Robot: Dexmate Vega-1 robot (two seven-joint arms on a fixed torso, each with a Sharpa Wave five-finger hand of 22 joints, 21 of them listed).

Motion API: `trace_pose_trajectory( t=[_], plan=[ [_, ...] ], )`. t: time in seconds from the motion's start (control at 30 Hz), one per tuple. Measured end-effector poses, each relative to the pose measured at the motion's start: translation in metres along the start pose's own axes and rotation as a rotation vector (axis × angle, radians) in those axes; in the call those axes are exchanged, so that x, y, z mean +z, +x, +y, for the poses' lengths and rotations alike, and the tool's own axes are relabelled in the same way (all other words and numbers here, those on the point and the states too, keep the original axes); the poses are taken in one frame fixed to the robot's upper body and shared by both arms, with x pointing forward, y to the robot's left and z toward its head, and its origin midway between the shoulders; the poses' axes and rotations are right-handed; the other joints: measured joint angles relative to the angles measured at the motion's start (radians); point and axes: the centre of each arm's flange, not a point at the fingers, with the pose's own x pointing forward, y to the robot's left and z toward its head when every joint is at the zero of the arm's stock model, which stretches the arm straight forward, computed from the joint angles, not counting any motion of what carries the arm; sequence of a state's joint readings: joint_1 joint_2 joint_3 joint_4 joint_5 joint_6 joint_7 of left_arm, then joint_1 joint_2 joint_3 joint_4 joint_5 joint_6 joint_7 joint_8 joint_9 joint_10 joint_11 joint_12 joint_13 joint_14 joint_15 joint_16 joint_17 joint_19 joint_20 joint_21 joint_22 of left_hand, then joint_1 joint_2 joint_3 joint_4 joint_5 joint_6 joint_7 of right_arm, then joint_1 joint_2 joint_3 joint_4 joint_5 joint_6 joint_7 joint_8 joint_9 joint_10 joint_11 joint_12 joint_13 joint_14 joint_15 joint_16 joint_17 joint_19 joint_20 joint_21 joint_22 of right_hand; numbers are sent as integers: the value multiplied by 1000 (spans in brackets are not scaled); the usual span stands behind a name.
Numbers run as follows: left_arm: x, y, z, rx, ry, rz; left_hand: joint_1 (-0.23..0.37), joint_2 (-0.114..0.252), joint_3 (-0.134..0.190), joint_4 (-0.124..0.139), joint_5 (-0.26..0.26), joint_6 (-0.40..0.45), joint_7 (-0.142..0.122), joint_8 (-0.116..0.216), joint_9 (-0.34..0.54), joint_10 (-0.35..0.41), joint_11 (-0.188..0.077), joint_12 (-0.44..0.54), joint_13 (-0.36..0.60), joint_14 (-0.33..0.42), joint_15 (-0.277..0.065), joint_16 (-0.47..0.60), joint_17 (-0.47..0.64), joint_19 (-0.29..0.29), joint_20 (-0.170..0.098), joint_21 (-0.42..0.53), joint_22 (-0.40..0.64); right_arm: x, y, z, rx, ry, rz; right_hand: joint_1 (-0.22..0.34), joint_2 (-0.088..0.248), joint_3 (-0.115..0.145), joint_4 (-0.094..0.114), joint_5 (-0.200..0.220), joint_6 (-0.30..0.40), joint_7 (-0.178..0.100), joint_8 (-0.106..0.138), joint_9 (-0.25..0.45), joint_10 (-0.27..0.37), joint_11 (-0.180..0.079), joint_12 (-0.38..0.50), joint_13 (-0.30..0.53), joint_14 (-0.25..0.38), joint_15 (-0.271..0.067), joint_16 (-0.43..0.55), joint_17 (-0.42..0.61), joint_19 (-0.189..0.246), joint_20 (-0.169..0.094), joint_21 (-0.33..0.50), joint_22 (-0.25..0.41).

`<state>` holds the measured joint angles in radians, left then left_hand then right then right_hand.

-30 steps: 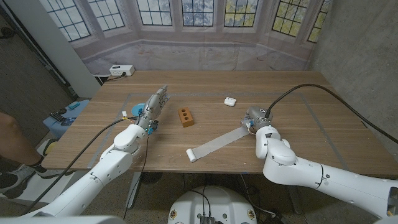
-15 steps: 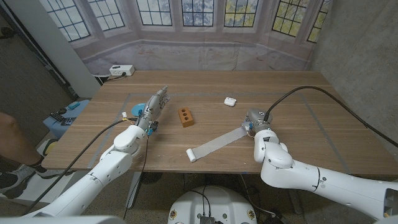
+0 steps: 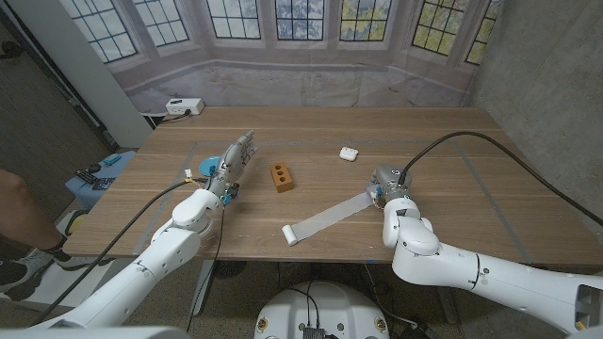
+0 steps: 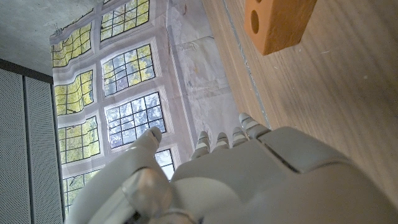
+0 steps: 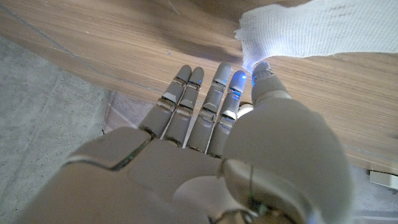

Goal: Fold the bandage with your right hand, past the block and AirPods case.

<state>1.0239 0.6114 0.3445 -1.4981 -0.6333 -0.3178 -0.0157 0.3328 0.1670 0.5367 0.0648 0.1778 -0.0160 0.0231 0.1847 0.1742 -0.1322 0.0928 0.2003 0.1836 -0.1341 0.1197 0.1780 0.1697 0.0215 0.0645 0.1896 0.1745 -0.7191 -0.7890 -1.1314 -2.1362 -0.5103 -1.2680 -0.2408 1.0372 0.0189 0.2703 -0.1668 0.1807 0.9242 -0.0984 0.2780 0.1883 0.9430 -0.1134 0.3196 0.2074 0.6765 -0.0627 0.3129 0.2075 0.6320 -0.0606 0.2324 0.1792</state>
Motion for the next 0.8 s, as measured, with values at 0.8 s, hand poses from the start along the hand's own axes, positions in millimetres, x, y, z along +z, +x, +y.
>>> trace_pose_trajectory(
  t=[0.8],
  plan=[
    [-1, 0, 1, -4, 1, 6, -9, -1, 3, -3, 0, 0, 0, 0, 0, 0, 0, 0, 0, 0, 0, 0, 0, 0, 0, 0, 0, -1, -4, 7, -9, -1, 3, 34, 0, -6, 0, 0, 28, -10, 0, 0, 28, -18, 0, 0, 21, -3, 8, 4, 3, 3, 0, 0]
  ],
)
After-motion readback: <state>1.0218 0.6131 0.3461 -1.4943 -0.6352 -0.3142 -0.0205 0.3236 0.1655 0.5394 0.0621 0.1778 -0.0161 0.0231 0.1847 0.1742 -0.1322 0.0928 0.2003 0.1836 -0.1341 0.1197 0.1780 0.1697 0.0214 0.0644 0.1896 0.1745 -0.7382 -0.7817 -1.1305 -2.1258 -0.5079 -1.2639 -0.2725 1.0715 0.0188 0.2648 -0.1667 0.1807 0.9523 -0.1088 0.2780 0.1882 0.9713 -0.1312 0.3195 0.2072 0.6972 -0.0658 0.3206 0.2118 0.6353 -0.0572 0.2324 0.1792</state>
